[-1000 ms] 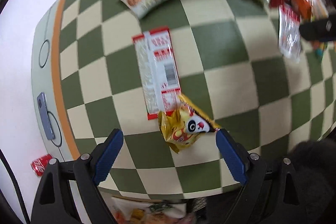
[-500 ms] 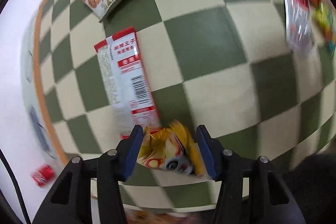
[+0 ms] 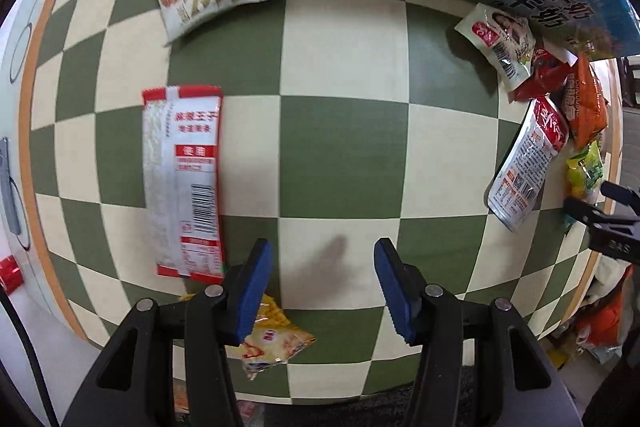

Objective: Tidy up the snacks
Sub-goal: 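Grasp the small yellow Guoba bag with the left tool while the right grasps the green candy bag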

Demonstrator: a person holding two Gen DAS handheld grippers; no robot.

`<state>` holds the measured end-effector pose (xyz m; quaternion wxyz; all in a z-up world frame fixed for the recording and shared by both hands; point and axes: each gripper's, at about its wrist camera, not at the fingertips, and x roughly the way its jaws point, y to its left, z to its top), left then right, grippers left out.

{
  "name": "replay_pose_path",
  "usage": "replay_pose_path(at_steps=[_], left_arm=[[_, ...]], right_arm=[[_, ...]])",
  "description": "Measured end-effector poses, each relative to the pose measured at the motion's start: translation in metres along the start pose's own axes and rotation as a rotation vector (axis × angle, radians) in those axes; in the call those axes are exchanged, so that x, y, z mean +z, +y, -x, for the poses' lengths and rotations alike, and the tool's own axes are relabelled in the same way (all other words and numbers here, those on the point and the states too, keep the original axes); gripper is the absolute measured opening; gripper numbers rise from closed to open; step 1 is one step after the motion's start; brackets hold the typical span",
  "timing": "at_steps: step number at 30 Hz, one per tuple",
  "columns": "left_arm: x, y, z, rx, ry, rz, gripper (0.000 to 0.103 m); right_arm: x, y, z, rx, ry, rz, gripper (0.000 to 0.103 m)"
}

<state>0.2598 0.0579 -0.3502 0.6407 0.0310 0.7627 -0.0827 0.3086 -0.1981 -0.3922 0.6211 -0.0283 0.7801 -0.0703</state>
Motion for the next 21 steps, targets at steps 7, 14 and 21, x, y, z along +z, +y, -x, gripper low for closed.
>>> replay_pose_path(at_steps=[7, 14, 21], left_arm=[[-0.006, 0.013, 0.032, 0.008, -0.049, 0.006, 0.051], [-0.021, 0.044, 0.044, 0.038, -0.024, 0.074, 0.051], [-0.046, 0.092, -0.004, -0.151, 0.145, 0.328, 0.051]], right_arm=[[-0.004, 0.006, -0.011, -0.003, 0.026, -0.032, 0.065], [-0.032, 0.009, -0.012, 0.16, 0.049, -0.127, 0.063], [-0.039, 0.021, -0.014, 0.21, 0.047, -0.167, 0.063]])
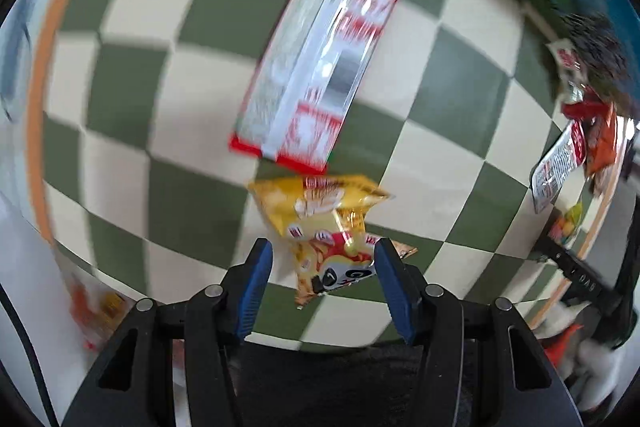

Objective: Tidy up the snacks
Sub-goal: 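Grasp the small yellow Guoba bag with the left tool while the right grasps the green candy bag, then carry both bags into the cardboard box and open both tools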

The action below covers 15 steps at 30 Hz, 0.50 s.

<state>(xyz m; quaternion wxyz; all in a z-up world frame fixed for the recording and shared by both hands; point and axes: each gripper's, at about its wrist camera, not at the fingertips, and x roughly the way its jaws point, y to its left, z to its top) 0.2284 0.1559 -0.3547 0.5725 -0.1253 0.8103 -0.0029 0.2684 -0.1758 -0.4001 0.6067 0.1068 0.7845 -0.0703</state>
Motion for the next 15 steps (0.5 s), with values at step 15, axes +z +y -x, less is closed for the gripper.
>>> replay_pose_path(at_steps=[15], left_arm=[[-0.004, -0.026, -0.031, 0.006, -0.077, -0.015, 0.044]], right_arm=[[-0.027, 0.045, -0.005, -0.024, -0.038, -0.011, 0.06]])
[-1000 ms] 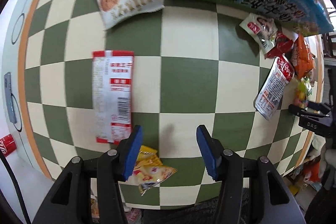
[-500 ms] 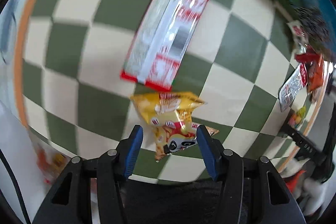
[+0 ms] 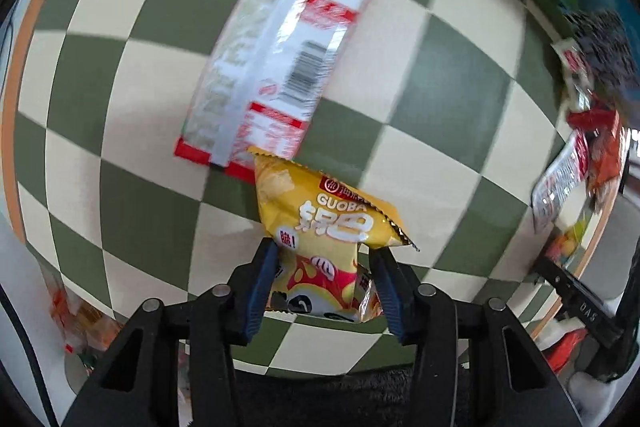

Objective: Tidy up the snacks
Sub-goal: 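Carry both bags into the cardboard box and open both tools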

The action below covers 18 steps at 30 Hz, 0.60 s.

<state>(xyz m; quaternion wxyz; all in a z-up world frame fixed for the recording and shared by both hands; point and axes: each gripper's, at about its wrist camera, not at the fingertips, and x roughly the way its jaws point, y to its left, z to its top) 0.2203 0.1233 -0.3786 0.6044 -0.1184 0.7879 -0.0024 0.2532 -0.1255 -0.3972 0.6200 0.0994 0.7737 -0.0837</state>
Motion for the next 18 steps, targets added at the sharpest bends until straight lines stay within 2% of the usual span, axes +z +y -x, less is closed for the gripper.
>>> replay_pose_path(at_steps=[5, 9, 15, 18], left_arm=[[-0.013, -0.036, 0.017, 0.031, -0.049, -0.114, 0.043], [-0.016, -0.072, 0.04, 0.033, -0.098, -0.196, 0.043], [-0.003, -0.12, 0.094, -0.04, -0.179, -0.268, 0.043], [0.014, -0.14, 0.133, -0.088, -0.231, -0.297, 0.043]], right_arm=[[-0.005, -0.003, 0.007, 0.088, 0.005, -0.039, 0.058], [-0.005, -0.002, 0.026, 0.123, -0.016, -0.03, 0.056], [-0.003, 0.01, 0.076, 0.223, -0.085, -0.014, 0.056], [0.008, 0.014, 0.124, 0.295, -0.156, -0.004, 0.055]])
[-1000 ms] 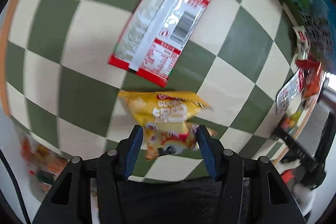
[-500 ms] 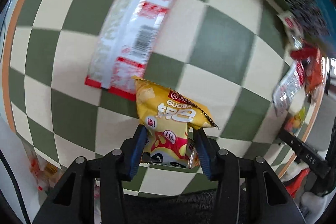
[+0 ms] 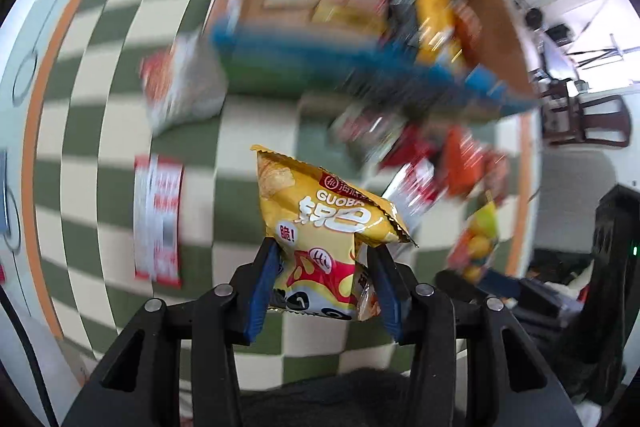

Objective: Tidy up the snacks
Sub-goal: 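Carry both bags into the cardboard box and open both tools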

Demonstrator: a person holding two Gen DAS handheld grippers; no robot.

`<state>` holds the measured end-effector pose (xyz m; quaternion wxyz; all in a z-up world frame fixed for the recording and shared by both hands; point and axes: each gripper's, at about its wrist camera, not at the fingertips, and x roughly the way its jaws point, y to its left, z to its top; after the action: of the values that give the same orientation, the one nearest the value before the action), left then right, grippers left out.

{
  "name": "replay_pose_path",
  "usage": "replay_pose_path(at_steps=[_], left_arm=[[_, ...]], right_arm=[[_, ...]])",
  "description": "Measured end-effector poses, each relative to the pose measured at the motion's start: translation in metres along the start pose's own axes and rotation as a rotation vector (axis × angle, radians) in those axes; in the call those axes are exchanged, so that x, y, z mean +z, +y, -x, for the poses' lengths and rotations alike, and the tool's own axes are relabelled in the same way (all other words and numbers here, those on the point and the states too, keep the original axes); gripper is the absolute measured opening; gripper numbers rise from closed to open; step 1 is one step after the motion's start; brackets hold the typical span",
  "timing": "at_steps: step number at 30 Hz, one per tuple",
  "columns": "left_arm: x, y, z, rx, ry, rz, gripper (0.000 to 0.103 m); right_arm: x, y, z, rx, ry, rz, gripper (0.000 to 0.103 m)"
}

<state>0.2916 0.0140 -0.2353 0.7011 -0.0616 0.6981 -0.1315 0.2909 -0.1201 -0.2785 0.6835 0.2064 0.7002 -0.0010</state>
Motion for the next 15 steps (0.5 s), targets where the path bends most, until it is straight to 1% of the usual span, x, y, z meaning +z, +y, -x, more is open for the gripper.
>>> replay_pose_path(at_steps=[1, 4, 6, 7, 9, 10, 12, 13, 15], left_arm=[[0.012, -0.007, 0.01, -0.01, -0.02, -0.008, 0.043], [0.052, -0.016, 0.037, -0.008, -0.066, -0.034, 0.043], [0.08, -0.019, 0.044, -0.003, -0.076, -0.041, 0.043], [0.09, -0.019, 0.046, -0.002, -0.074, -0.047, 0.043], [0.114, -0.018, 0.044, 0.009, -0.067, -0.048, 0.043], [0.126, -0.017, 0.039, 0.014, -0.055, -0.052, 0.043], [0.144, -0.015, 0.028, 0.025, -0.031, -0.047, 0.043], [0.153, -0.012, 0.02, 0.028, -0.006, -0.042, 0.043], [0.165, -0.008, 0.009, 0.03, 0.025, -0.032, 0.043]], right_arm=[[0.004, 0.005, 0.01, 0.014, -0.021, 0.006, 0.055], [0.031, 0.025, 0.051, 0.064, -0.093, 0.039, 0.055], [0.053, 0.037, 0.071, 0.088, -0.127, 0.062, 0.056], [0.068, 0.047, 0.079, 0.084, -0.147, 0.083, 0.055], [0.086, 0.059, 0.084, 0.066, -0.173, 0.113, 0.056], [0.1, 0.066, 0.085, 0.045, -0.182, 0.132, 0.056], [0.122, 0.074, 0.081, 0.034, -0.179, 0.141, 0.056], [0.134, 0.078, 0.075, 0.027, -0.167, 0.147, 0.056], [0.151, 0.084, 0.066, 0.016, -0.152, 0.15, 0.056]])
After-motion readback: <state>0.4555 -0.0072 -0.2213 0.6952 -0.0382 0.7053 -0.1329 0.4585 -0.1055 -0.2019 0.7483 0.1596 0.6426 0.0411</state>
